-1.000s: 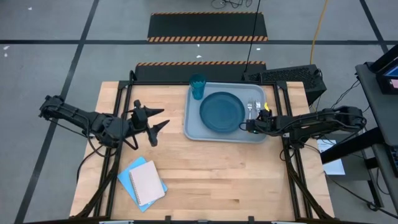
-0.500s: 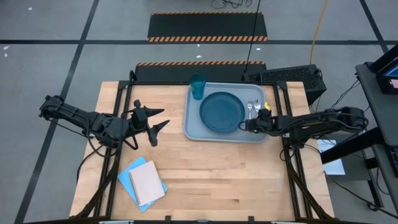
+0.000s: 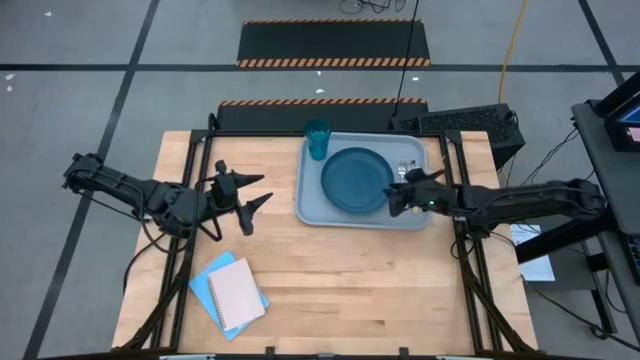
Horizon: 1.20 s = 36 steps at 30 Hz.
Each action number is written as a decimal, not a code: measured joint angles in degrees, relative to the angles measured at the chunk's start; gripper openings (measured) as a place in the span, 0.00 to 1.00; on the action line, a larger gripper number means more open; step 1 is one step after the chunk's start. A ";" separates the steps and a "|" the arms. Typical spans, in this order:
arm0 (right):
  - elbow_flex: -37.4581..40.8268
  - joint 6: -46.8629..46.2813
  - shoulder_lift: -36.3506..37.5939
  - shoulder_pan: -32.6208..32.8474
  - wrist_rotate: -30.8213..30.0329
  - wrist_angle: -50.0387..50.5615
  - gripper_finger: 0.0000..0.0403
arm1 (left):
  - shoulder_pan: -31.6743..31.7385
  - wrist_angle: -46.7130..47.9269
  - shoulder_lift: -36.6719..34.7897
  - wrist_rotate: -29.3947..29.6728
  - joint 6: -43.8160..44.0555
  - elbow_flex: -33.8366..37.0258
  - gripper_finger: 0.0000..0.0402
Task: Pick and place plate/cup/fork/spoon on tray
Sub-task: Return to Home Position
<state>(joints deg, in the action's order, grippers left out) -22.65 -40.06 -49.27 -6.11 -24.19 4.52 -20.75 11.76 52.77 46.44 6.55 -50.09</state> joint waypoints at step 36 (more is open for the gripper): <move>6.29 48.69 4.28 13.40 15.59 -27.30 0.00 | 3.33 1.39 3.58 -0.67 -2.27 6.50 0.59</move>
<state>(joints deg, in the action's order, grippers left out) -16.37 8.62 -45.00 7.29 -8.60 -22.78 -17.43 13.15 56.34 45.77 4.28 -43.59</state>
